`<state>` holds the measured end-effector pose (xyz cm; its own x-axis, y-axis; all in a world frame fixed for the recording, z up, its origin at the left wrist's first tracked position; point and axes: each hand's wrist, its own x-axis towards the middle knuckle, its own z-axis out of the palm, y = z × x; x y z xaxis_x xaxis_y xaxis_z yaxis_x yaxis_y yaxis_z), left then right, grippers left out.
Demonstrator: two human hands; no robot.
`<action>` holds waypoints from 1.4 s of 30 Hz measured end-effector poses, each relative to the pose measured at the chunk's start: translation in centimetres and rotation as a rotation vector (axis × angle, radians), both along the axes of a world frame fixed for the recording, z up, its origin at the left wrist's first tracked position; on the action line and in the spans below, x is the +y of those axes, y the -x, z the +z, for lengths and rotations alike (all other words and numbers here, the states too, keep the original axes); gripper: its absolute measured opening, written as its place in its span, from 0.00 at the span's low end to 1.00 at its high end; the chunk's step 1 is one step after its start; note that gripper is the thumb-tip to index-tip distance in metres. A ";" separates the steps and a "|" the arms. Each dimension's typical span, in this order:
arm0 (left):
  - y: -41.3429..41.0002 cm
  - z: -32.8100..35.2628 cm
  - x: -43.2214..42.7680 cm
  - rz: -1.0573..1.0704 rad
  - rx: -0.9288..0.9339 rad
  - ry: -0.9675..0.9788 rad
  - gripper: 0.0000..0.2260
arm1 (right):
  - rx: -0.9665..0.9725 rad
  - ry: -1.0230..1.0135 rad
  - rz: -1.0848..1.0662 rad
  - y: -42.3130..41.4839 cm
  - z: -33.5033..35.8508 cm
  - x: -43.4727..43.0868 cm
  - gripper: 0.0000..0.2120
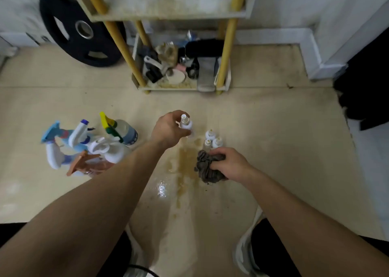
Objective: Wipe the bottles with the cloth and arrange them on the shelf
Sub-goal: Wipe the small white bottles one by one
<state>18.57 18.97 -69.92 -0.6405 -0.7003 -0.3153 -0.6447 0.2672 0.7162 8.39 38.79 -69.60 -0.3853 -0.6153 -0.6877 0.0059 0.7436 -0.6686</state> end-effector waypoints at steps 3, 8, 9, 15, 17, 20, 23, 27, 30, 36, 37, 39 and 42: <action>-1.5 5.2 -0.5 -0.033 0.046 0.032 0.16 | 0.125 0.104 0.046 -0.3 5.5 -1.1 0.15; -4.0 13.7 -0.4 -0.103 0.122 0.058 0.16 | 0.285 0.277 0.056 -0.5 14.9 -2.0 0.17; -4.4 15.2 -0.3 -0.110 0.141 0.067 0.16 | 0.298 0.318 0.041 -0.7 16.6 -2.1 0.18; -6.7 22.8 1.1 -0.160 0.323 0.062 0.12 | 0.385 0.561 0.010 -1.6 24.6 -2.4 0.18; -7.3 24.7 1.8 -0.149 0.404 0.038 0.12 | 0.423 0.664 -0.046 -1.8 26.0 -2.7 0.18; -7.7 26.6 2.6 -0.142 0.512 0.008 0.10 | 0.373 0.817 -0.227 -1.7 26.6 -3.4 0.18; -7.5 27.0 3.1 -0.132 0.601 -0.044 0.09 | 0.072 0.941 -0.470 -1.8 26.9 -4.7 0.16; -6.5 26.2 3.3 -0.107 0.660 -0.127 0.10 | -0.242 1.039 -0.542 -1.6 27.9 -6.0 0.15; -5.3 25.5 3.2 -0.027 0.687 -0.181 0.12 | -0.117 1.086 -0.382 -1.4 27.6 -6.7 0.19; -4.1 24.5 1.4 0.050 0.707 -0.167 0.20 | 0.078 0.957 -0.066 -1.3 25.1 -7.9 0.23; -4.1 24.5 1.2 0.036 0.713 -0.173 0.21 | 0.092 0.949 -0.048 -1.1 25.0 -8.1 0.22; -3.9 24.4 1.2 -0.006 0.725 -0.187 0.21 | 0.119 0.942 -0.032 -0.8 24.9 -8.3 0.20; -3.7 24.0 1.6 -0.027 0.713 -0.187 0.20 | 0.111 0.940 -0.070 -0.6 24.7 -8.4 0.19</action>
<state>22.26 20.55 -45.89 -0.7508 -0.6566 0.0716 -0.0004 0.1089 0.9941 9.03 30.44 -44.90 -0.4756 -0.8714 0.1204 -0.0692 -0.0994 -0.9926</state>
